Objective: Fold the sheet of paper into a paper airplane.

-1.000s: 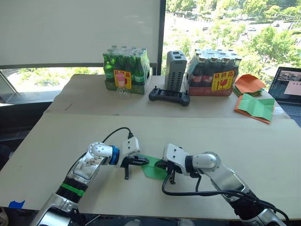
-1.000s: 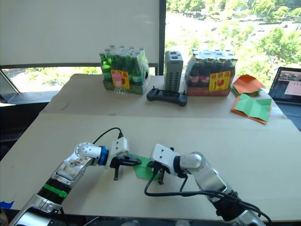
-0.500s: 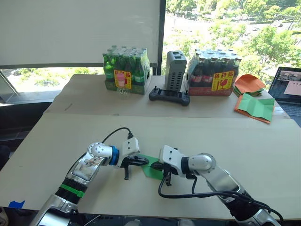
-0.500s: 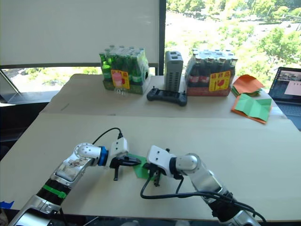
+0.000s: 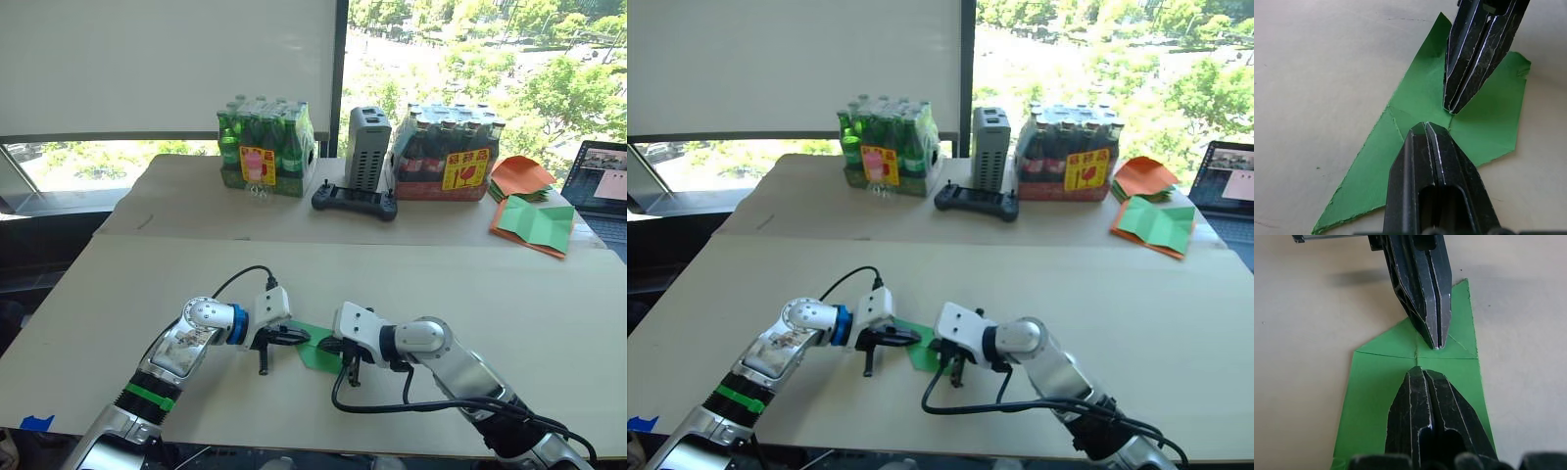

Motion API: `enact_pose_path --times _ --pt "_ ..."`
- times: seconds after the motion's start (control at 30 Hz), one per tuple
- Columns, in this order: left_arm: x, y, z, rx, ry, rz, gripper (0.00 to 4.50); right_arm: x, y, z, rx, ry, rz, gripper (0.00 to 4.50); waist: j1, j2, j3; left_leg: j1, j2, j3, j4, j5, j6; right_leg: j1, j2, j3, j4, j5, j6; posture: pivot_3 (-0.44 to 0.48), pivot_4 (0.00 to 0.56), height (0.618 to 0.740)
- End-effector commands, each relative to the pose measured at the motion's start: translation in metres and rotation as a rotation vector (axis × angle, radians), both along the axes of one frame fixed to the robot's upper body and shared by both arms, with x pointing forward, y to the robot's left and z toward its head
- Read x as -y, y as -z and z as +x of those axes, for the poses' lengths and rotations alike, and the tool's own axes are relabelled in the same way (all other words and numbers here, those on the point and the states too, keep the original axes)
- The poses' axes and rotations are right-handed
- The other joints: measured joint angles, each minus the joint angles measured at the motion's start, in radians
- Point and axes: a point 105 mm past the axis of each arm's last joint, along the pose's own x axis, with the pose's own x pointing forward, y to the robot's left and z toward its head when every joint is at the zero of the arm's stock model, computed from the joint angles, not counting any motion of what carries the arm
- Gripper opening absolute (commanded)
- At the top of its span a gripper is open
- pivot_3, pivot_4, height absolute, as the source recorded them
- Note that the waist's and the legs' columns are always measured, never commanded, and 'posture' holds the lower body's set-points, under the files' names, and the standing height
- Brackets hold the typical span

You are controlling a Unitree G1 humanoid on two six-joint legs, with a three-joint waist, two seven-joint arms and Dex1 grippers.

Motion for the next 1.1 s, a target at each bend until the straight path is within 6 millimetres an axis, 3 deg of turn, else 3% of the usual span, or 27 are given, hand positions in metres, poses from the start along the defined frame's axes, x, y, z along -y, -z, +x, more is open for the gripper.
enact_pose_path --times 0.03,0.67,1.1 --pt "-0.003 0.005 -0.004 -0.001 0.007 0.033 0.00 0.025 0.030 -0.001 -0.112 0.091 -0.116 0.04 0.003 0.000 -0.001 0.000 0.000 0.000 0.000 0.000 0.000 0.000 0.000 0.000 0.000 0.000 0.000 0.000 0.150 0.675" --pt "0.003 0.006 0.000 0.002 0.014 0.035 0.00 0.040 0.030 -0.018 -0.141 0.113 -0.141 0.04 0.022 -0.001 -0.005 0.001 0.000 0.000 0.000 0.000 0.000 0.001 0.000 0.000 -0.002 0.000 0.000 0.000 0.150 0.675" --pt "0.003 0.009 0.001 0.007 0.024 0.048 0.00 0.080 0.022 -0.030 -0.158 0.186 -0.194 0.04 0.029 -0.002 -0.007 0.001 0.000 0.000 0.000 -0.001 0.001 0.002 -0.001 -0.001 -0.004 0.000 0.000 0.000 0.150 0.675"
